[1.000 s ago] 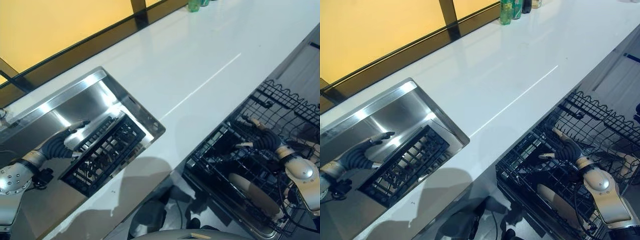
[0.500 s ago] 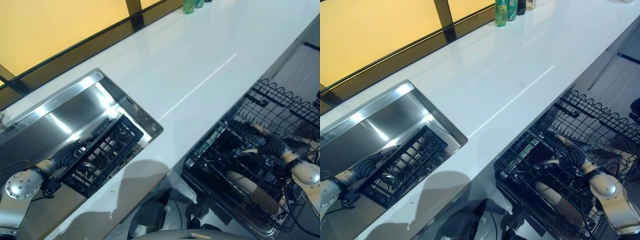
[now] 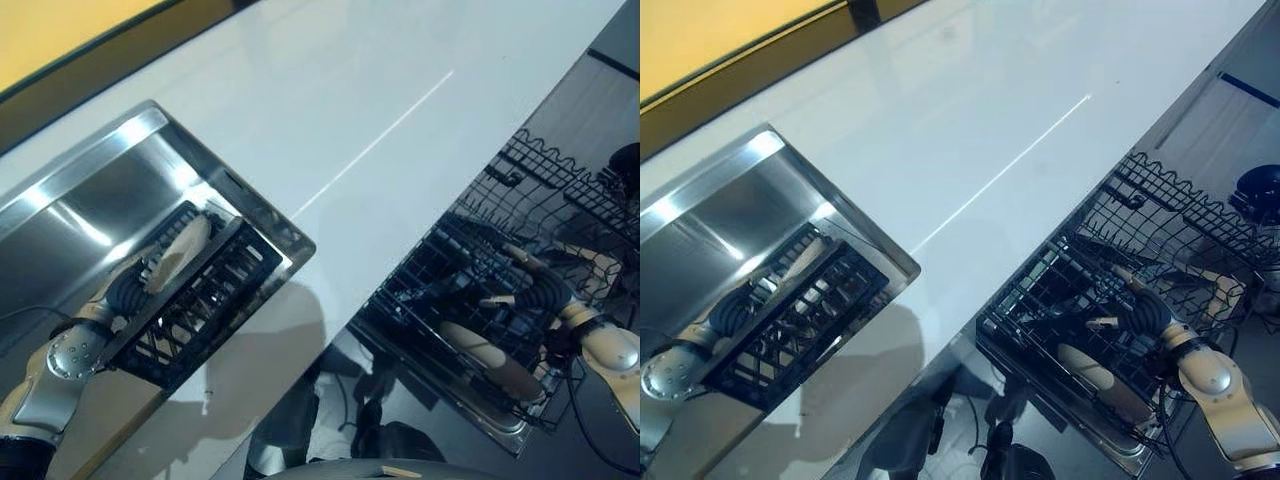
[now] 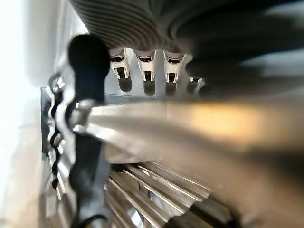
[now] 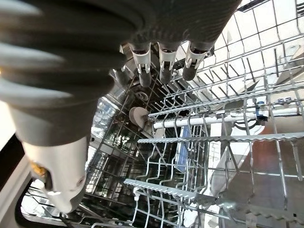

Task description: Pick up plates and place into dishwasher.

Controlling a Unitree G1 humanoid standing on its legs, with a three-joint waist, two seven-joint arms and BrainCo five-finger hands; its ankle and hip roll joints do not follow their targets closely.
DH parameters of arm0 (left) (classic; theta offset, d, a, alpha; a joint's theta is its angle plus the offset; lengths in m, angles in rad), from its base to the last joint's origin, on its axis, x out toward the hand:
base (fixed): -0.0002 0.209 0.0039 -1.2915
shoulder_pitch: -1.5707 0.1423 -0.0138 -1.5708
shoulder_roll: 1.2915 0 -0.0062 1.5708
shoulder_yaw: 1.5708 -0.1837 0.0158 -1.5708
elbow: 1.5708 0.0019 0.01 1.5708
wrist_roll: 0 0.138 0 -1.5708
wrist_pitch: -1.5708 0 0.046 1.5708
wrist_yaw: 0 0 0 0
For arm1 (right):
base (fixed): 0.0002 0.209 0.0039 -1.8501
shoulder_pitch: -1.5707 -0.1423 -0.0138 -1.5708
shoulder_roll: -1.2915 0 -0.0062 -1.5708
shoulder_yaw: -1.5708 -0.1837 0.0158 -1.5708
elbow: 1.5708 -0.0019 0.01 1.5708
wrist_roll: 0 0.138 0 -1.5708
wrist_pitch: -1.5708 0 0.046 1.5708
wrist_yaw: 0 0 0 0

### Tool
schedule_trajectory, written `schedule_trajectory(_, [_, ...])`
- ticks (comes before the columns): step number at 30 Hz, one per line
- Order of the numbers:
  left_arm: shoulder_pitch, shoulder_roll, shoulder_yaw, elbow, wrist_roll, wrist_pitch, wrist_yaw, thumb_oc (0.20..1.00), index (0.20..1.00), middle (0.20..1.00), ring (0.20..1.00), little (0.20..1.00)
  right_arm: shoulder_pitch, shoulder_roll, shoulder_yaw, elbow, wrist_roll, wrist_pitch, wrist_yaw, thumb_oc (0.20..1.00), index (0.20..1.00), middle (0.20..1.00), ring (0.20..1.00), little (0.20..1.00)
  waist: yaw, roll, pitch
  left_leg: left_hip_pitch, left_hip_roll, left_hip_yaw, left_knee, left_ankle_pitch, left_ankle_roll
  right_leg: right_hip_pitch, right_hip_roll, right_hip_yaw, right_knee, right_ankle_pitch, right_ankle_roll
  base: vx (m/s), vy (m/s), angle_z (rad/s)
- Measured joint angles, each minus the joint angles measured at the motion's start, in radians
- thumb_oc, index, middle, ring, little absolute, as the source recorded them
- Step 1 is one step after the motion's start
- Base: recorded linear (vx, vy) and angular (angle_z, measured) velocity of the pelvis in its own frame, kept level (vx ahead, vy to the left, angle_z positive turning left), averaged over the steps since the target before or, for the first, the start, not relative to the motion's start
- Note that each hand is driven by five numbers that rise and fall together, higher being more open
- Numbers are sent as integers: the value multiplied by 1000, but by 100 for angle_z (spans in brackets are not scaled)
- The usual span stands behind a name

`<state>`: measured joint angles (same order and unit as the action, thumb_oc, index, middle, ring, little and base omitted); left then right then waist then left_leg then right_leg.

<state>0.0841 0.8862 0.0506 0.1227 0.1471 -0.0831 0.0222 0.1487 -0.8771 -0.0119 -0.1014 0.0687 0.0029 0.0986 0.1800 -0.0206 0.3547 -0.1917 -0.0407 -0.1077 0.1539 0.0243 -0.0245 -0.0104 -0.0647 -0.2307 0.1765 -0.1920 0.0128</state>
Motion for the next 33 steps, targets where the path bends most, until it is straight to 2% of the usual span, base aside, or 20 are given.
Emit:
schedule_trajectory(3, [-66, 0, -38, 41, 38, 31, 61, 1000, 1000, 1000, 1000, 1000, -44, 8, 47, 0, 0, -9, -16, 1000, 1000, 1000, 1000, 1000, -2, -25, 15, -16, 7, 7, 5, -1, -1, -15, 7, 8, -2, 5, -4, -51, -60, -10])
schedule_trajectory(8, [-102, -1, -82, 81, 50, 58, 105, 1000, 1000, 1000, 1000, 1000, -71, 25, 67, 1, 0, -19, -44, 1000, 1000, 1000, 1000, 1000, -4, -66, 40, -31, 21, 25, 11, -3, -4, -26, 19, 28, -12, 20, -9, -43, -36, -13])
schedule_trajectory(15, [-115, 0, -88, 98, 74, 59, 139, 1000, 1000, 1000, 1000, 1000, -94, 30, 68, 5, 0, -29, -45, 1000, 1000, 1000, 1000, 1000, -20, -75, 62, -48, 32, 38, 19, -4, -3, -29, 30, 35, -39, 45, -10, -39, -21, -5])
schedule_trajectory(16, [-117, 0, -88, 97, 74, 58, 139, 931, 931, 931, 931, 931, -99, 33, 68, 5, 0, -33, -45, 1000, 1000, 1000, 1000, 1000, -20, -76, 62, -48, 32, 39, 20, -4, -3, -29, 30, 36, -40, 46, -10, 0, 0, 0])
schedule_trajectory(17, [-116, 0, -88, 97, 74, 58, 139, 689, 689, 689, 689, 689, -104, 34, 68, 5, 0, -38, -45, 1000, 1000, 1000, 1000, 1000, -20, -77, 63, -48, 32, 40, 20, -4, -3, -29, 30, 37, -41, 46, -10, 0, 0, 0])
schedule_trajectory(18, [-115, 0, -88, 96, 74, 54, 139, 564, 564, 564, 564, 564, -108, 36, 68, 5, 0, -40, -45, 1000, 1000, 1000, 1000, 1000, -19, -77, 63, -48, 32, 41, 20, -4, -3, -30, 30, 38, -41, 46, -9, 0, 0, 0])
schedule_trajectory(20, [-107, 0, -88, 86, 74, 41, 145, 200, 200, 200, 200, 200, -111, 39, 68, 5, 0, -40, -45, 1000, 1000, 1000, 1000, 1000, -17, -78, 63, -49, 32, 42, 20, -4, -3, -31, 30, 39, -41, 46, -9, 0, 0, 0])
schedule_trajectory(28, [-79, -10, -66, 64, 116, 29, 232, 200, 200, 200, 200, 200, -121, 62, 67, 7, -5, -41, -42, 1000, 1000, 1000, 1000, 1000, -16, -80, 64, -51, 33, 45, 20, -5, -2, -31, 30, 40, -42, 47, -9, 0, 0, 0])
schedule_trajectory(33, [-60, -39, -63, 58, 156, 45, 313, 200, 200, 200, 200, 200, -126, 74, 67, 7, -9, -41, -42, 1000, 1000, 1000, 1000, 1000, -12, -80, 64, -46, 34, 47, 20, -5, -2, -28, 31, 41, -42, 48, -10, 0, 0, 0])
